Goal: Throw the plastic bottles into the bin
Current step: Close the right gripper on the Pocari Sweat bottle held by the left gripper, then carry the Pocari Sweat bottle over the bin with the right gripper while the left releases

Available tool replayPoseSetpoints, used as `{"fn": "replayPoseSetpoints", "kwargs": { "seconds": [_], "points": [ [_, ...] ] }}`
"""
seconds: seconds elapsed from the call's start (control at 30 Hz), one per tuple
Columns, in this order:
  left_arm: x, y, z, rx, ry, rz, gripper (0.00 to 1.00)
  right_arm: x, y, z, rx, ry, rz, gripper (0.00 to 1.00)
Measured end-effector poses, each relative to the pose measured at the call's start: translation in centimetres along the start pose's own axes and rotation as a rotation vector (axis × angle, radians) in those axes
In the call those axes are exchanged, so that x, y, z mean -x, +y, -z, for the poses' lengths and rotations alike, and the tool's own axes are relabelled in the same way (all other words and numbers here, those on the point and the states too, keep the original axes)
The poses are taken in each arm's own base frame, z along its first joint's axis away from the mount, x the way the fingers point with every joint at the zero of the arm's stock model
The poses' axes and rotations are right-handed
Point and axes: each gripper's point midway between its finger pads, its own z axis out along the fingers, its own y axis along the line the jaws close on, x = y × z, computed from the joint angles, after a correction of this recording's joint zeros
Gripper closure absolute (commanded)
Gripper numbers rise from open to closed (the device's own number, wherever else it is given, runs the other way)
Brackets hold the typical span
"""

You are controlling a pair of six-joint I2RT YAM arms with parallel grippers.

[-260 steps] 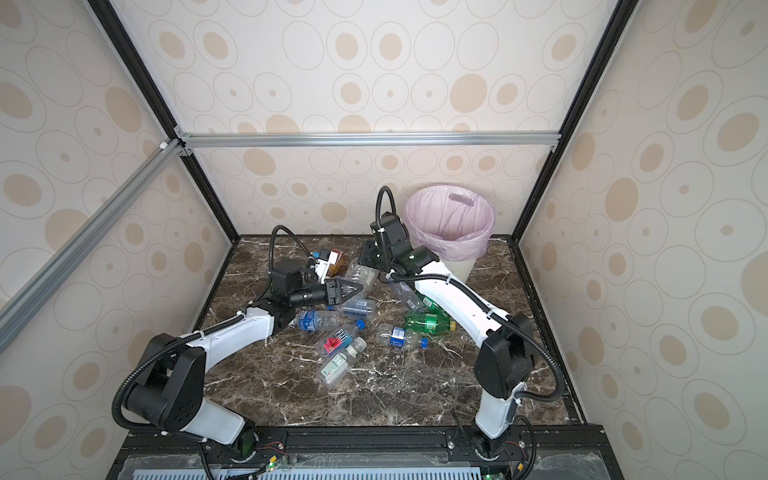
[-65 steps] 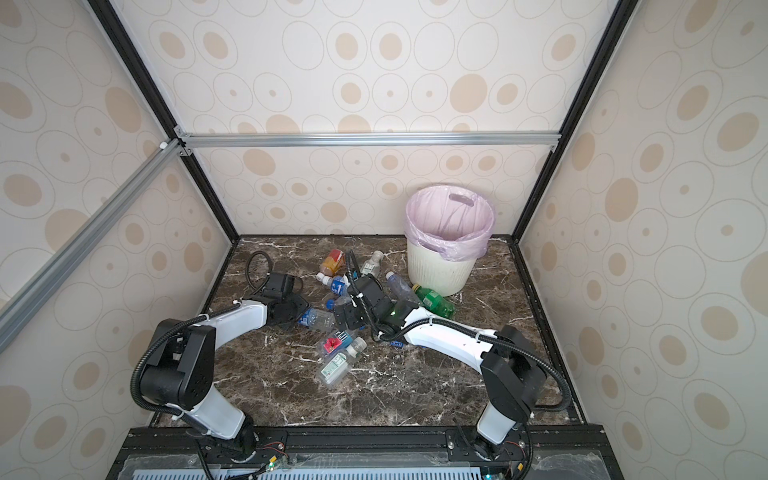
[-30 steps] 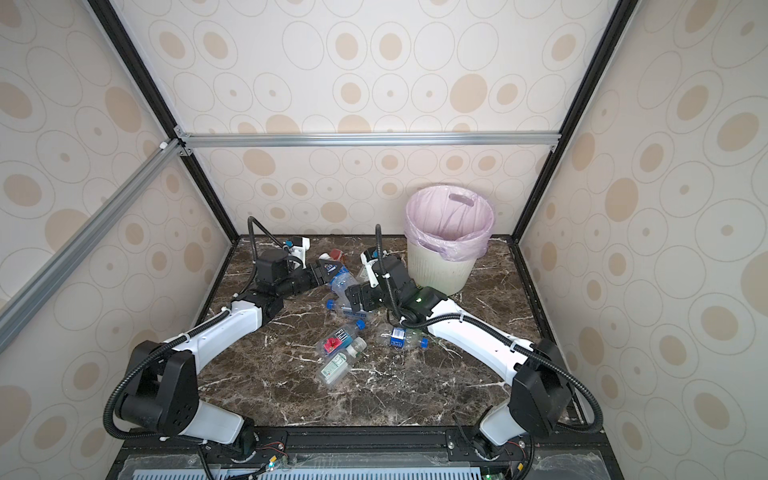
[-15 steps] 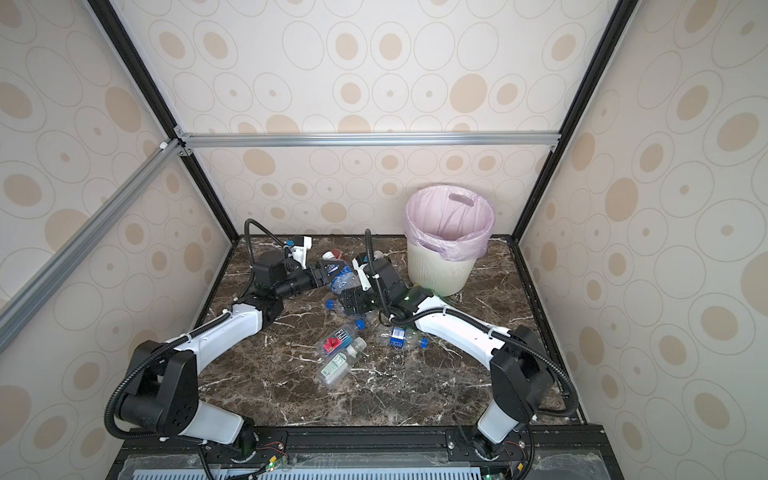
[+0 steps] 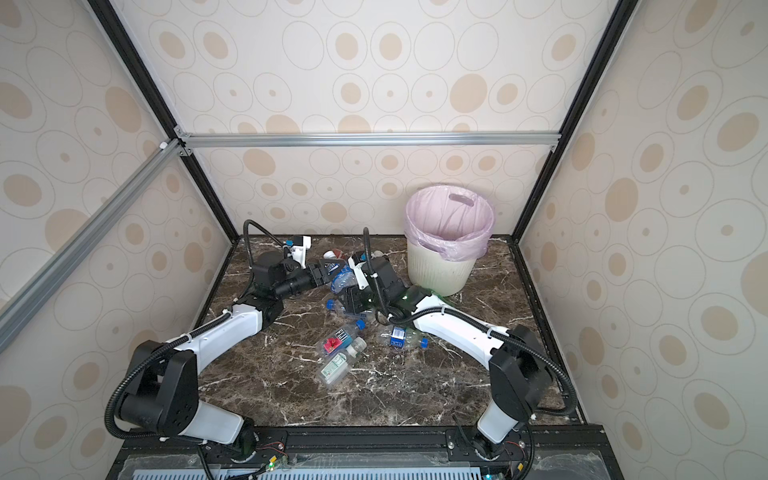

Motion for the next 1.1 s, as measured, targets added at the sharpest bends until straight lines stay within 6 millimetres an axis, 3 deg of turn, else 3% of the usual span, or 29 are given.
{"fn": "replayPoseSetpoints", "kwargs": {
  "seconds": [0.2,0.43,0.6,0.87,0.97,1.1],
  "points": [
    [0.4,0.5,0.3,0.012,-0.010,0.006,0.20,0.1,-0.3,0.0,-0.015,-0.005,-0.009,0.48],
    [1.2,0.8,1.2,0.026,-0.038,0.004,0.01,0.1,-1.2,0.7,-0.072,-0.002,-0.003,0.50],
    [1.9,-0.2,1.9,0.016,-0.061,-0.017,0.01,0.8,-1.7,2.1,-0.118,-0.018,0.010,0.51],
    [1.8,-1.4,2.1,0.002,-0.079,-0.051,0.01,4.7,-2.8,6.2,-0.172,-0.101,0.022,0.52],
    [0.8,-3.0,1.1,-0.007,-0.051,-0.094,0.01,6.7,-4.5,8.4,-0.216,-0.141,0.010,0.52],
    [-0.2,-8.1,-0.7,-0.044,-0.013,-0.209,0.01,9.8,-6.2,12.0,-0.283,-0.209,0.014,0.52]
  ]
}}
